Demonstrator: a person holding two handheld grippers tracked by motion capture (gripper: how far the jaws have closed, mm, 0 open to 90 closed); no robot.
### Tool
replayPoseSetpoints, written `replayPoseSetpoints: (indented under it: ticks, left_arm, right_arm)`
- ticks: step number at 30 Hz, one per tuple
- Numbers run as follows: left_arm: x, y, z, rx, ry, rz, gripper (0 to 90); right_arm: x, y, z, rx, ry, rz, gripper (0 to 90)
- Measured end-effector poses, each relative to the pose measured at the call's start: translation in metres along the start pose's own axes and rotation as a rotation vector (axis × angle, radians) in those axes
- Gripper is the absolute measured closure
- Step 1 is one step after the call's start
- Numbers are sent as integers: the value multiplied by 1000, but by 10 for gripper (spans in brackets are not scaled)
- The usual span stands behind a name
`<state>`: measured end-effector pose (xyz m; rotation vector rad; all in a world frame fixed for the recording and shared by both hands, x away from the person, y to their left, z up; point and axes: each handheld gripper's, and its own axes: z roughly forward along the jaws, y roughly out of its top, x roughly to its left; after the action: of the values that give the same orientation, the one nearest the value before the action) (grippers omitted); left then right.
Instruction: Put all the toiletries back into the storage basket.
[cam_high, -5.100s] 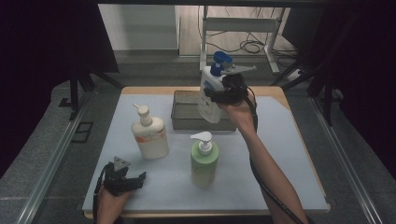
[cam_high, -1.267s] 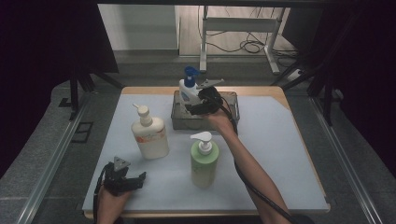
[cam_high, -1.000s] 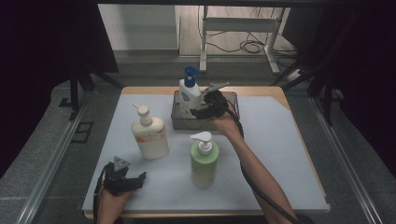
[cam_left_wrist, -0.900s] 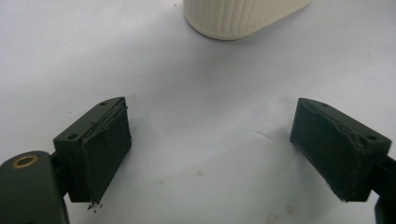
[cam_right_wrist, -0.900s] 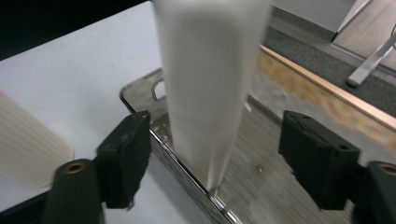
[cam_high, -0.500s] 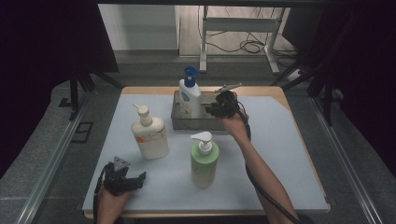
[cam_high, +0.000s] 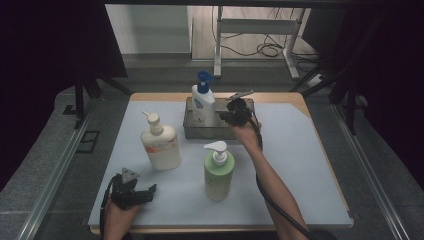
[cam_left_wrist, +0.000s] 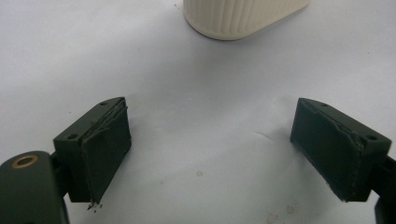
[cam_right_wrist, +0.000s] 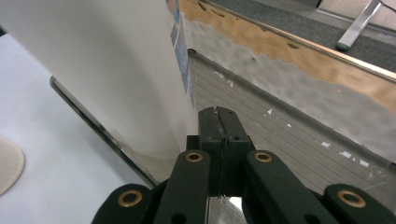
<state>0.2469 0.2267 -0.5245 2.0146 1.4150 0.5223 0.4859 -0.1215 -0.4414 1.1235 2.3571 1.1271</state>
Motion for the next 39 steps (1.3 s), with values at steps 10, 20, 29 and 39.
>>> replayPoseSetpoints:
  ticks: [10, 20, 29, 39]
  left_arm:
    - [0, 0, 0, 0, -1, -1, 119]
    - [0, 0, 0, 0, -1, -1, 119]
    - [0, 0, 0, 0, -1, -1, 119]
    - [0, 0, 0, 0, -1, -2, 119]
  right_arm:
    - [3, 1, 17, 39, 2, 35, 900]
    - [6, 4, 27, 63, 12, 49, 900]
    - [4, 2, 30, 70, 29, 81, 899]
    - [10, 4, 34, 71, 43, 86, 895]
